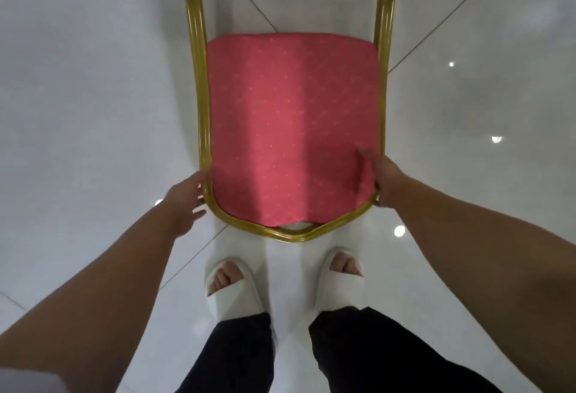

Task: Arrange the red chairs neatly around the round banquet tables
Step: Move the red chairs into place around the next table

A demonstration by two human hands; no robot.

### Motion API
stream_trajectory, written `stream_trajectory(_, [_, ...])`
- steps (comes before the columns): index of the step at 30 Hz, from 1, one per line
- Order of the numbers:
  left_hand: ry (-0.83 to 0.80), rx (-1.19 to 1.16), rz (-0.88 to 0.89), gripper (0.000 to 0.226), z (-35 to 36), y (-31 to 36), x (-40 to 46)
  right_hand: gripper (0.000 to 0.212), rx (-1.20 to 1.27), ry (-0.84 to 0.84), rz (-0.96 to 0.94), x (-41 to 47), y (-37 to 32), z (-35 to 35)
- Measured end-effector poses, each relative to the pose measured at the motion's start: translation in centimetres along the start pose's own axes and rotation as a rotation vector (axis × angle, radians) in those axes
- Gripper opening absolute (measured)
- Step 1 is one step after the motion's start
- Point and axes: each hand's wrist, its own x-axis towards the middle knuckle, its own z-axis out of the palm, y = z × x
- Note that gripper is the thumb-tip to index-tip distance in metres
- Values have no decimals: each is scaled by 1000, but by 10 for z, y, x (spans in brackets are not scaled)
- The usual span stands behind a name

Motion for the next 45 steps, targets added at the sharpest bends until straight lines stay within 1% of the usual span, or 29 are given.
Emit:
stream_trajectory(2, [-34, -53, -11, 29, 0, -1, 2, 55, -60, -64, 11, -9, -5, -1])
stream_trajectory(3, [-24, -55, -14, 26, -1, -3, 0, 45, -101, -65, 14, -17, -7, -5])
stream_trajectory(6, [46, -31, -8, 15, -1, -7, -26, 54, -263, -42, -15, -47, -9, -23])
stream_trajectory(8, [101, 30, -17, 20, -9, -9, -62, 57, -326, -86, -7, -79, -4, -34])
stream_trajectory(10, [130, 82, -23, 23, -16, -8, -112, 61, -320, -95, 16, -118, 3, -47])
stream_trajectory(13, [141, 113, -7, 14, -23, -4, -206, 74, -273, -76, 36, -201, 8, -78])
stream_trajectory(15, [145, 121, -13, 18, -20, -6, -276, 76, -273, -72, 25, -264, 6, -109])
stream_trajectory(16, [147, 106, -5, 20, -18, -5, -311, 72, -275, -74, 11, -294, 3, -127])
stream_trajectory(19, [153, 85, 36, 20, -8, 13, -418, 52, -269, -115, -43, -388, -19, -183])
stream_trajectory(23, [133, -2, 172, 21, 4, 58, -540, 56, -227, -79, -104, -481, -55, -246])
stream_trajectory(26, [97, -50, 275, 18, 16, 106, -608, 47, -157, -29, -163, -537, -84, -280])
stream_trajectory(27, [69, -47, 307, 23, 20, 122, -625, 42, -140, -5, -208, -552, -93, -286])
stream_trajectory(28, [32, -47, 344, 31, 25, 137, -637, 37, -120, 23, -270, -565, -104, -289])
stream_trajectory(29, [-4, -41, 380, 41, 29, 152, -647, 36, -96, 50, -344, -576, -114, -290])
stream_trajectory(31, [-45, -62, 447, 48, 37, 176, -665, 40, -92, 59, -470, -594, -131, -288])
stream_trajectory(33, [-52, -139, 487, 45, 45, 198, -680, 42, -193, 116, -587, -604, -149, -285])
stream_trajectory(36, [-87, -200, 546, 35, 55, 230, -689, 36, -375, 259, -731, -618, -185, -283])
stream_trajectory(39, [-122, -173, 569, 35, 59, 270, -691, 35, -440, 286, -793, -627, -228, -284])
stream_trajectory(43, [-164, -91, 590, 40, 60, 334, -690, 44, -358, 283, -848, -637, -282, -288])
stream_trajectory(45, [-193, -64, 596, 45, 60, 366, -689, 41, -368, 310, -850, -645, -310, -287])
